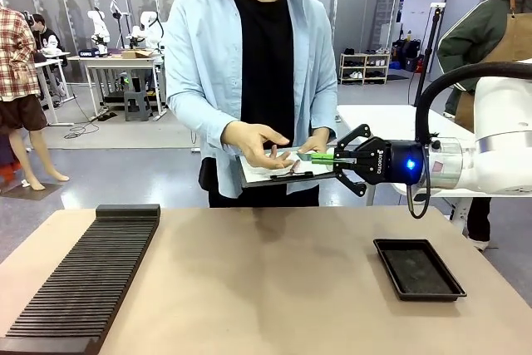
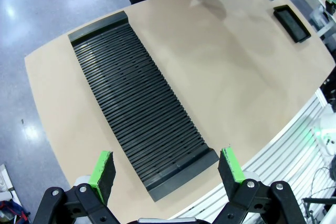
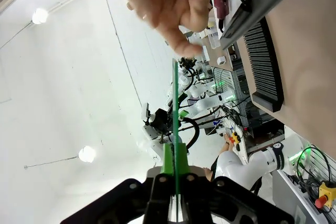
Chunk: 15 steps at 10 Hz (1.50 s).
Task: Inspect the PCB.
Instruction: Place the Blank PCB in the ESD tray.
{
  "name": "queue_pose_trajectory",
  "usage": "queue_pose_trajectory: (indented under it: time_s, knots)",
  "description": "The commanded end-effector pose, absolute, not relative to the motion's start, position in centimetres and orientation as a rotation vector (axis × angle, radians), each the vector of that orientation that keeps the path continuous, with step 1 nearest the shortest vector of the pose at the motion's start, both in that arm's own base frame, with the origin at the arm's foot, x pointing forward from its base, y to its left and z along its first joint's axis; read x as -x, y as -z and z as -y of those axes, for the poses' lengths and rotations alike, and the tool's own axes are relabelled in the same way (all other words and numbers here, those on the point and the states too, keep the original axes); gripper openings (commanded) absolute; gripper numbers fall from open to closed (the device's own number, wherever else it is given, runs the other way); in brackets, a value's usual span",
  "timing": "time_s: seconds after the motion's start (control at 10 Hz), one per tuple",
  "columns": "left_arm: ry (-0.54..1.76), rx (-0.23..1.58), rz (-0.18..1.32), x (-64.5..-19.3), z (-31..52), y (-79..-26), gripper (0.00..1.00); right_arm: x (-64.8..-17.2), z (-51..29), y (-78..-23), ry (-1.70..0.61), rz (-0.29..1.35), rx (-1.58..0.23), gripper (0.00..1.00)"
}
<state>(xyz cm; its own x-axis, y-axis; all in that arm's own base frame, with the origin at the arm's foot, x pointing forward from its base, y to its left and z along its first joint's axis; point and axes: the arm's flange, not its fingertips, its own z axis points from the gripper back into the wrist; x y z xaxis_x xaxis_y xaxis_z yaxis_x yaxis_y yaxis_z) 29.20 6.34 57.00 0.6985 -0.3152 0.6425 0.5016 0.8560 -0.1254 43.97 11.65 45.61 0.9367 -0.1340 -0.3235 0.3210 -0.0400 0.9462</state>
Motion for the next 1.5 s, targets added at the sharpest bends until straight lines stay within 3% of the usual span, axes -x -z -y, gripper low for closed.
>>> queue_pose_trajectory:
  time_s: [0.0,0.6,0.8,1.1,1.4]
  knots:
    - [0.447,0.293,0.636,-29.1,-6.2,-57.0,1.00,-43.8,-11.9,-45.8,0.372,-0.149,-1.552,0.00]
    - [0.447,0.293,0.636,-29.1,-6.2,-57.0,1.00,-44.0,-11.7,-45.6,0.369,-0.149,-1.570,0.03]
    - [0.447,0.293,0.636,-29.1,-6.2,-57.0,1.00,-41.5,-8.9,-47.2,0.296,0.132,-1.339,0.03]
    - [0.447,0.293,0.636,-29.1,-6.2,-57.0,1.00,-39.6,-4.0,-48.4,0.215,0.301,-1.085,0.03]
    - [0.447,0.293,0.636,-29.1,-6.2,-57.0,1.00,-40.2,0.6,-47.5,0.109,0.540,-0.673,0.03]
